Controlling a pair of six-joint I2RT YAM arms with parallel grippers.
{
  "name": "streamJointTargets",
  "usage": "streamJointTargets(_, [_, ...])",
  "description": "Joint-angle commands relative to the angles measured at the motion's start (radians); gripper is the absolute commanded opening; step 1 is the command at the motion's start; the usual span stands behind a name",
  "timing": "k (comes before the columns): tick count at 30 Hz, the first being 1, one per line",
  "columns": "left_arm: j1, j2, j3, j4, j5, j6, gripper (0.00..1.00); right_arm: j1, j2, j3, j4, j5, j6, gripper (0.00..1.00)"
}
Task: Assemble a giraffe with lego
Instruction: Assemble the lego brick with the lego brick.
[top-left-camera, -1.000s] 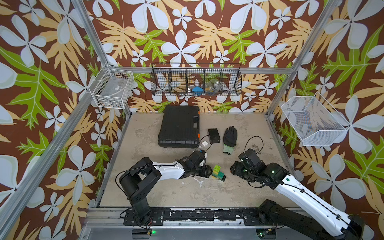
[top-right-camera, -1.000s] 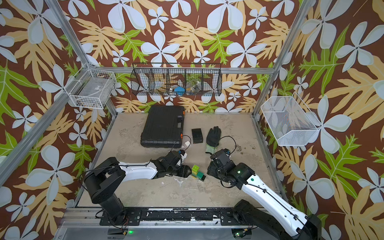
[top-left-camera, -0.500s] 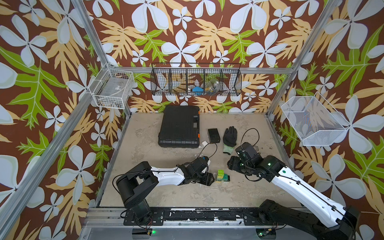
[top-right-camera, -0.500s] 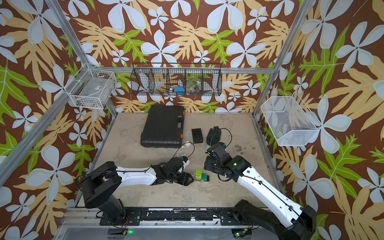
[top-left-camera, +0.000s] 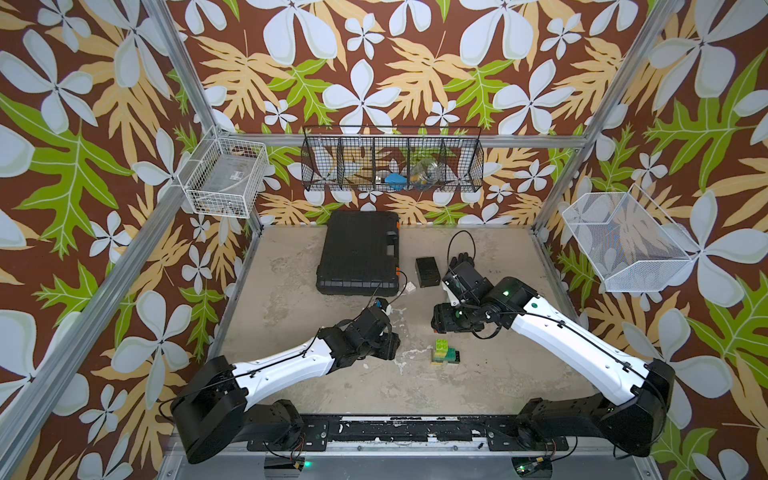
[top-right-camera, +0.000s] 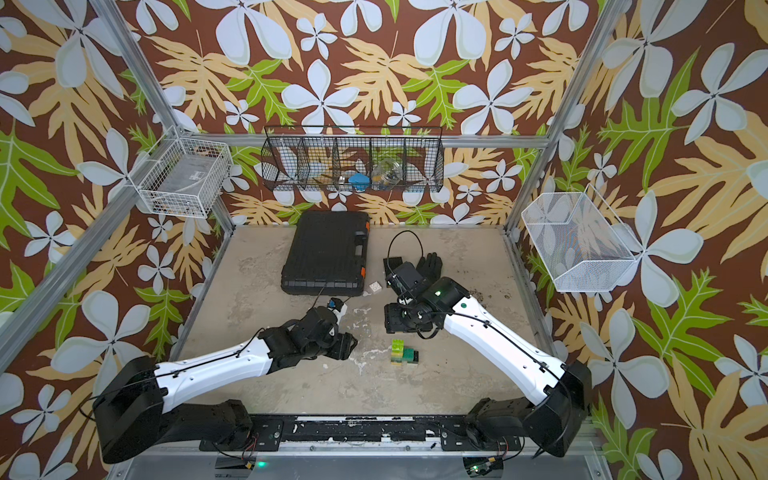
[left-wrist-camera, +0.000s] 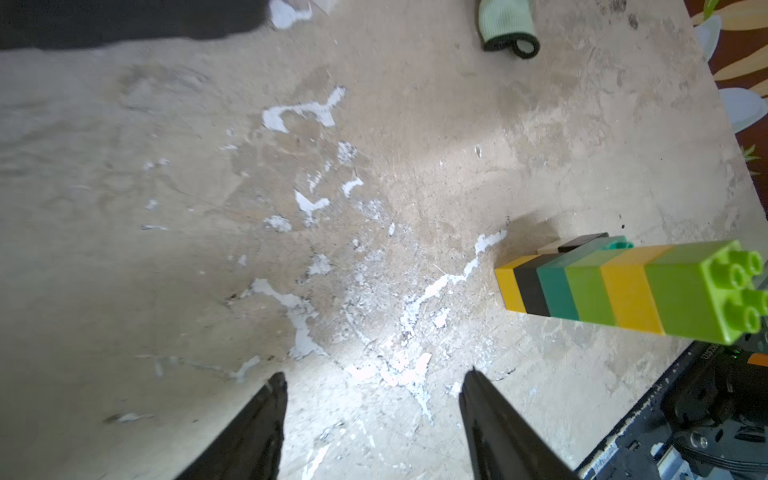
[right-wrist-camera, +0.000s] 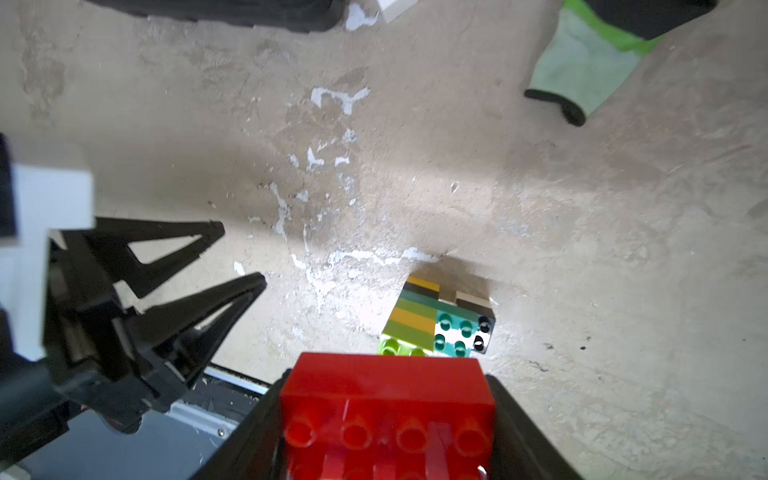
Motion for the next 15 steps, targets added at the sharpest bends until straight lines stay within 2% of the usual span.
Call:
streamJointTargets(1, [0.008, -0.028, 0.023, -0.091, -0.081, 0.041, 0.70, 0.027, 0.019, -0.020, -0.003, -0.019, 0.009, 0.43])
streamJointTargets(15, [0.008, -0.107, 0.019, -0.127, -0.111, 0.044, 0.70, 0.074, 0.066, -0.035, 0.006, 0.053, 0.084, 0.43])
